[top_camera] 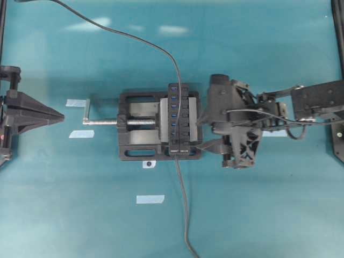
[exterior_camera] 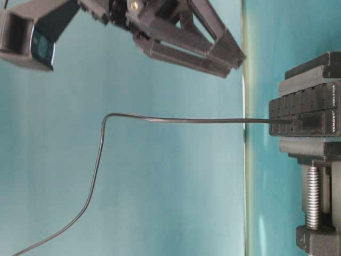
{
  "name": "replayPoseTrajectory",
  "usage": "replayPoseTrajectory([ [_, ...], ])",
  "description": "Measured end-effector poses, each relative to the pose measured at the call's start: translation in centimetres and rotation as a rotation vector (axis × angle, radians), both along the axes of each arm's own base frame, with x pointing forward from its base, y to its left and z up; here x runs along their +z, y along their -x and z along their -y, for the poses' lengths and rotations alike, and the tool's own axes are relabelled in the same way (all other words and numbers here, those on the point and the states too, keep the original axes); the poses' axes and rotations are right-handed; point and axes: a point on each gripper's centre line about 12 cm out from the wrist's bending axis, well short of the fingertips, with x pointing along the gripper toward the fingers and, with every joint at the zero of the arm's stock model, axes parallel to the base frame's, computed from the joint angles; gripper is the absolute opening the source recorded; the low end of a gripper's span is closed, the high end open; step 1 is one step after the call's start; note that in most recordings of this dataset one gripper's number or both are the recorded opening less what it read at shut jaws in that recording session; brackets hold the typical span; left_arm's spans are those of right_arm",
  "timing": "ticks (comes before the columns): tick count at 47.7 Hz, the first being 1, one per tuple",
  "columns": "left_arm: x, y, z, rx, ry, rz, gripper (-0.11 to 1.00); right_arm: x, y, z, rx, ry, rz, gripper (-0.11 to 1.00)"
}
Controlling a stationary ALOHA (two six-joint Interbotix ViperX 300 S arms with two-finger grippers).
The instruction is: Insert the USB into the front port of the fixed hub.
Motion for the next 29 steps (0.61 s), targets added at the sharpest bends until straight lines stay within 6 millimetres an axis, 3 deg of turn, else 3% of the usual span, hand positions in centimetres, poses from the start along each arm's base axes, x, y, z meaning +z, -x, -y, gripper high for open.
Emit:
replayPoseTrajectory([
  [17,0.2,0.2,0.0,0.0,0.002,0.011,0.0,0.6,2.3,0.1,0.001,-0.005,0.097,0.68],
  [29,0.3,0.2,0.0,0.001,0.003,0.014,0.0,1.0,2.8,0.1,0.001,-0.007,0.169,0.68],
])
